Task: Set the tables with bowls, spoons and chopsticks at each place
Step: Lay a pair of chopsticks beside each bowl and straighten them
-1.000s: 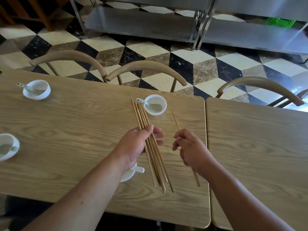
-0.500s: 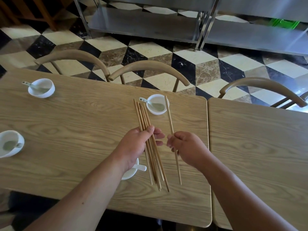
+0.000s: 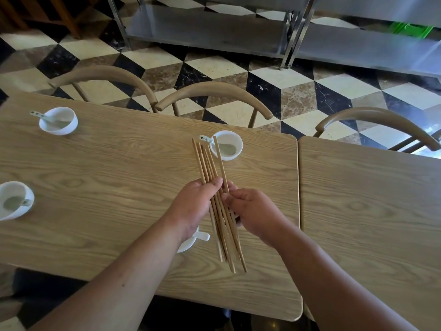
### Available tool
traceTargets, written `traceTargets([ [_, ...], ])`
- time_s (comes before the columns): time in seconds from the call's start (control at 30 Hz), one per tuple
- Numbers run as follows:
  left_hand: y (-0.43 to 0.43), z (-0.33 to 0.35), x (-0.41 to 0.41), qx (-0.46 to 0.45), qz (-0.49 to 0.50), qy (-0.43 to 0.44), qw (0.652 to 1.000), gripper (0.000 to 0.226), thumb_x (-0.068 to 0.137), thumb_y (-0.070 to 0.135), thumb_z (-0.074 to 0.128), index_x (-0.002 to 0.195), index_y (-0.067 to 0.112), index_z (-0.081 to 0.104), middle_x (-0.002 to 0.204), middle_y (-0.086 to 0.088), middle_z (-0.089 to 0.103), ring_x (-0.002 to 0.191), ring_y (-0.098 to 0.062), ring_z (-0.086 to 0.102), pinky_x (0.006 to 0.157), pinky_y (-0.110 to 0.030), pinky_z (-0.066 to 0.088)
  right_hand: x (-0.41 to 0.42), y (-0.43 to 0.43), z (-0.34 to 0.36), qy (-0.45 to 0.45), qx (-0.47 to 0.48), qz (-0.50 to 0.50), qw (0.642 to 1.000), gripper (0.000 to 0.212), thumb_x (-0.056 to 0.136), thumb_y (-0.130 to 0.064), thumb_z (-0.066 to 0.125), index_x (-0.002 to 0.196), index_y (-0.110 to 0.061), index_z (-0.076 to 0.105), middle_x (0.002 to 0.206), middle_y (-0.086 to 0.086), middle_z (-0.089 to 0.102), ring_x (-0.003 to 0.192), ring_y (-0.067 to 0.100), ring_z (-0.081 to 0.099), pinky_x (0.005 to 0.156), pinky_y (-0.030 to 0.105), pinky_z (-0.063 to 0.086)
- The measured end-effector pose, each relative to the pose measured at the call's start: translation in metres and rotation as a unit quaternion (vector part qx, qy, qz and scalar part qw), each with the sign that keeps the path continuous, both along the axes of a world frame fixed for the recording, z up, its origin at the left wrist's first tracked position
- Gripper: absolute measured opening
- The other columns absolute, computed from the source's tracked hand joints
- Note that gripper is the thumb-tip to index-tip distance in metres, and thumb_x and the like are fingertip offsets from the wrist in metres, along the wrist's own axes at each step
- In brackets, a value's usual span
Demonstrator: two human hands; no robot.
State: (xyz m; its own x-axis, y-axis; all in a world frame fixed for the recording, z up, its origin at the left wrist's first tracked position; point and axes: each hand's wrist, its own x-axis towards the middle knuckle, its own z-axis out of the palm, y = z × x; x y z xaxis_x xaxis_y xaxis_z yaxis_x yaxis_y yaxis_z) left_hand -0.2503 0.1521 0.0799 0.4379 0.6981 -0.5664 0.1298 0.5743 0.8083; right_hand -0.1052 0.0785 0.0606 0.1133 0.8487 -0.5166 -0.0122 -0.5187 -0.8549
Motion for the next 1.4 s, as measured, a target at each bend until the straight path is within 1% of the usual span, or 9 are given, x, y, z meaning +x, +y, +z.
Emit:
traceTargets([
  [0.2,0.001,-0.001,0.0,0.025,-0.025,0.005,0.999,0.032,0.111,0.031,0.056,0.108,0.011,0.081,0.108,-0.006,0.084,0.09,-0.015,0.08,0.079,-0.03,0.059,-0.002,-0.002,-0.003,0.023,-0.006,-0.01,1.0,0.028,0.096,-0.045,0.064,0.108,-0.029,0.084,0.136,-0.006,0.073,0.119,0.016,0.07,0.108,0.054,0.054],
  [0.37,0.001,-0.003,0.0,0.047,-0.022,0.024,0.998,0.032,0.11,0.032,0.057,0.109,0.013,0.082,0.099,-0.007,0.083,0.085,-0.021,0.077,0.078,-0.037,0.06,-0.003,-0.005,-0.001,-0.01,-0.006,-0.04,0.999,0.033,0.111,-0.026,0.052,0.089,-0.028,0.076,0.069,-0.004,0.065,0.059,0.013,0.059,0.063,0.034,0.051],
  [0.67,-0.002,-0.003,0.006,-0.009,0.041,0.012,0.999,0.027,0.111,0.027,0.056,0.103,0.012,0.077,0.101,-0.005,0.084,0.089,-0.024,0.08,0.097,-0.05,0.06,0.001,-0.008,-0.003,-0.13,-0.004,-0.024,0.991,0.026,0.107,-0.043,0.056,0.088,-0.026,0.062,0.053,-0.018,0.051,0.056,0.009,0.045,0.057,0.037,0.039],
  [0.77,0.0,-0.001,0.004,0.001,0.053,0.015,0.998,0.03,0.113,0.027,0.051,0.107,0.007,0.072,0.099,-0.007,0.084,0.096,-0.031,0.082,0.089,-0.048,0.059,0.005,-0.01,-0.001,-0.177,0.023,-0.069,0.982,0.027,0.108,-0.035,0.054,0.083,-0.027,0.059,0.072,-0.008,0.063,0.068,0.016,0.058,0.07,0.051,0.053],
  [0.9,0.006,-0.001,0.001,0.003,0.107,0.021,0.994,0.029,0.113,0.03,0.052,0.094,0.012,0.062,0.064,0.001,0.065,0.059,-0.023,0.07,0.073,-0.042,0.057,0.014,-0.013,0.011,-0.181,0.092,-0.153,0.967,0.022,0.11,-0.027,0.054,0.094,-0.021,0.067,0.068,-0.004,0.055,0.058,0.01,0.047,0.058,0.028,0.045],
  [1.0,0.007,0.002,0.001,-0.004,0.113,0.017,0.993,0.031,0.112,0.033,0.054,0.086,0.016,0.055,0.055,0.006,0.043,0.048,-0.014,0.042,0.052,-0.031,0.043,0.018,-0.013,0.017,-0.212,0.096,-0.163,0.959,0.036,0.106,-0.032,0.061,0.077,-0.014,0.051,0.056,-0.013,0.04,0.049,0.007,0.032,0.046,0.022,0.031],
  [1.1,0.006,0.01,0.001,-0.002,0.094,0.035,0.995,0.037,0.106,0.035,0.064,0.076,0.021,0.048,0.051,0.009,0.037,0.042,-0.01,0.031,0.043,-0.027,0.029,0.014,-0.011,0.024,-0.279,0.116,-0.102,0.948,0.044,0.107,-0.038,0.055,0.071,-0.019,0.041,0.059,-0.014,0.041,0.056,0.006,0.037,0.053,0.026,0.035],
  [1.2,0.004,0.016,0.0,-0.01,0.056,0.038,0.998,0.042,0.1,0.034,0.071,0.069,0.025,0.043,0.05,0.009,0.033,0.042,-0.01,0.026,0.042,-0.026,0.022,0.01,-0.013,0.024,-0.462,0.176,-0.028,0.869,0.043,0.107,-0.051,0.037,0.086,-0.019,0.057,0.085,-0.008,0.052,0.087,0.017,0.049,0.078,0.035,0.043],
  [1.4,0.002,0.024,-0.003,-0.039,-0.017,0.044,0.998,0.038,0.092,0.052,0.075,0.077,0.019,0.061,0.055,0.006,0.032,0.043,-0.01,0.023,0.04,-0.023,0.021,0.01,-0.008,0.024,-0.527,0.169,0.049,0.832,0.015,0.106,-0.037,0.054,0.11,-0.027,0.065,0.087,-0.006,0.054,0.08,0.029,0.062,0.059,0.032,0.039],
])
